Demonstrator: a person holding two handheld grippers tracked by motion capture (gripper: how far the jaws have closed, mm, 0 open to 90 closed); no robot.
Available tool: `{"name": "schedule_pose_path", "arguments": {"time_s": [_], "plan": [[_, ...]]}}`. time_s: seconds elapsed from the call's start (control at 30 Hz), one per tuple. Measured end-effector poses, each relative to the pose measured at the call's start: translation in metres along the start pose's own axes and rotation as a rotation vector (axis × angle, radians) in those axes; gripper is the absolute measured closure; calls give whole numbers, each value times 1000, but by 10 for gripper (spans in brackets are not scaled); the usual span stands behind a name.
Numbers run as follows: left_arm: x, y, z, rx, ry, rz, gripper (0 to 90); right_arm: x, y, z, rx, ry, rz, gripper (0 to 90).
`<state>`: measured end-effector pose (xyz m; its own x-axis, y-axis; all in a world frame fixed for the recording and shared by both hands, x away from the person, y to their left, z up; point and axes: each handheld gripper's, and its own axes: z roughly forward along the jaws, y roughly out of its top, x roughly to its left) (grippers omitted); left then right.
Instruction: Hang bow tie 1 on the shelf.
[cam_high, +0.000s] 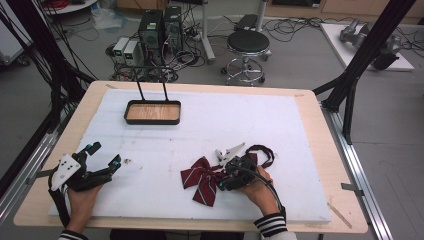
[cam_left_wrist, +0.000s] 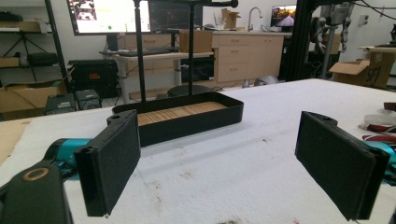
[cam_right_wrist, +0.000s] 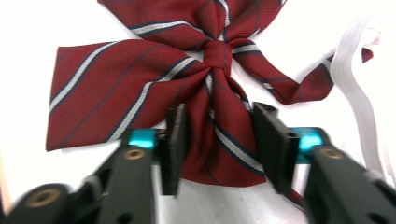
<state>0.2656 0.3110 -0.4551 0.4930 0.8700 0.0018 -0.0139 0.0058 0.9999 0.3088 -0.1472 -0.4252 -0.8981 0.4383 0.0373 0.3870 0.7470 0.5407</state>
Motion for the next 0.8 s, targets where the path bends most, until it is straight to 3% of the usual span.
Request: {"name": "schedule_pose_path", "arguments": {"time_s": [0.03,0.07,0.1,0.2,0.53,0.8], "plan": [[0,0,0,0,0,0,146,1,0,-1,1,12,-3,678],[0,0,0,0,0,0,146,1,0,-1,1,12,-3,678],[0,0,0,0,0,0,146,1,0,-1,-3,33,-4,779],[0,0,0,1,0,0,146,2,0,0,-3,42,-6,833],[0,0,0,1,0,0,146,5,-1,-1,-18,15,-22,847],[0,0,0,2,0,1,146,8,0,-2,-90,4,-38,847]]}}
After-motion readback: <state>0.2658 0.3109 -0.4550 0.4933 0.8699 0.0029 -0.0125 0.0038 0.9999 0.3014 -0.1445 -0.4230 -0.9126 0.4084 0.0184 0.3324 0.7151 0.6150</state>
